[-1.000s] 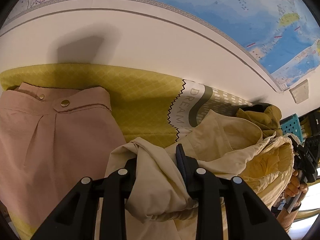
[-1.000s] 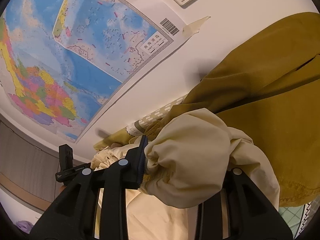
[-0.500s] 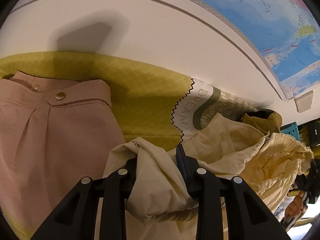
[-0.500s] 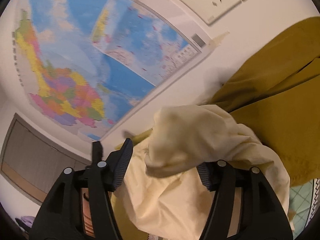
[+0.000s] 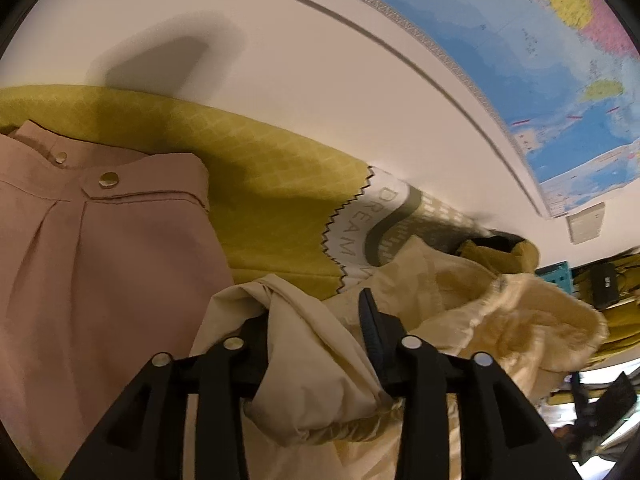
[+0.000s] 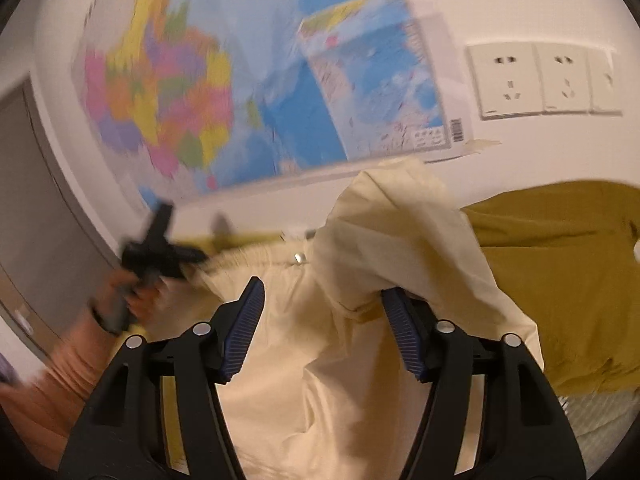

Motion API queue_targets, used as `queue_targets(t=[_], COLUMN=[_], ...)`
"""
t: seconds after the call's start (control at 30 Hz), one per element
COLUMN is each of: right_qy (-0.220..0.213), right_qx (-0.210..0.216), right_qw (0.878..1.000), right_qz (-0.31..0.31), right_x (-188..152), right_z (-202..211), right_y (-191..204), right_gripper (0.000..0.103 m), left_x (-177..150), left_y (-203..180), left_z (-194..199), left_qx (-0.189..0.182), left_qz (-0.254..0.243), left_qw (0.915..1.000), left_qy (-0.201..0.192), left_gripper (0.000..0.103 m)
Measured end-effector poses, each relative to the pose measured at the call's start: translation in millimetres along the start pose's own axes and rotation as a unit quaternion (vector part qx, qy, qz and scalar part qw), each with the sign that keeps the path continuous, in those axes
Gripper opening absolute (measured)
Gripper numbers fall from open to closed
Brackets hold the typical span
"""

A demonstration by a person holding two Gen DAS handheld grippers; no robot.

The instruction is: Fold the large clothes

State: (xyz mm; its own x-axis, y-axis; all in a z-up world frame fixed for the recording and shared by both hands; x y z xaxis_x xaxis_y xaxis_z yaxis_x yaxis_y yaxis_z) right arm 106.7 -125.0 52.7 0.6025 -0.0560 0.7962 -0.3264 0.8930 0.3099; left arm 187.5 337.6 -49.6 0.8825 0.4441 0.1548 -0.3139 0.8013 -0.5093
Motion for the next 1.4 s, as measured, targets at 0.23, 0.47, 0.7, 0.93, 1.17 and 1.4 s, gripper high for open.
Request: queue_targets(t=[0.23,0.47,0.7,0.93,1.17,1.4], right_qy=[0.059,0.036,-0.024,0.062,0.047,-0.033], right_qx=[-0.154,-0.067,-0.036,-0.023,0.032,0.063], right_qw=[0.986,0.996,0.995,0.983,0.987,0.995], right_qz=[0.023,-0.043,-0.095,-0.169,-0.149,-0.071], right_x=[-7,-6,-69,-152,-145,-136], right_z=[-76,-42,63,22,7,115], right_y=[-53,-71,-100,-132,-118,-66], right_gripper=[0.042,0.057,0.088,0.091,0.025,0.013], left_x=[-18,-77,-135,-151,-170,-228], left_y=[-7,3,50,33,14,-17], left_z=[46,104,84,57,31,80], left_qx=[-0.101,-0.040,0.010,0.008,0.042,-0.002], left_qz=[-0.014,-0.110,-0.118,-0.166,-0.173,-0.190], left_qw=[0.9928,0.9804,0.9828,0.9748,0.9738,0.9680], left_qy=[-0.063,-0.158,-0.142,-0.149,-0.141,-0.164], left_gripper=[0.070,0.087,0.087,0.093,0.038,0.020])
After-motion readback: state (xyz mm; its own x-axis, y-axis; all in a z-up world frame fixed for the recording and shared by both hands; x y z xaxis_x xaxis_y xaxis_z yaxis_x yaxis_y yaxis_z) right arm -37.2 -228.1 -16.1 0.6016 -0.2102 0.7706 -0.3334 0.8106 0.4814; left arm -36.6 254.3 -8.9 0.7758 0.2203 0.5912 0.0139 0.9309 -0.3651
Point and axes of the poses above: each gripper's, at about its wrist camera, not at the fingertips, and z roughly against the way its jaws point, y to its left, x to its top, the point moved 4 cm from there along -z, roughly the way its jaws point, and after that the axes turned 5 degrees about y, right-handed, at the moved point
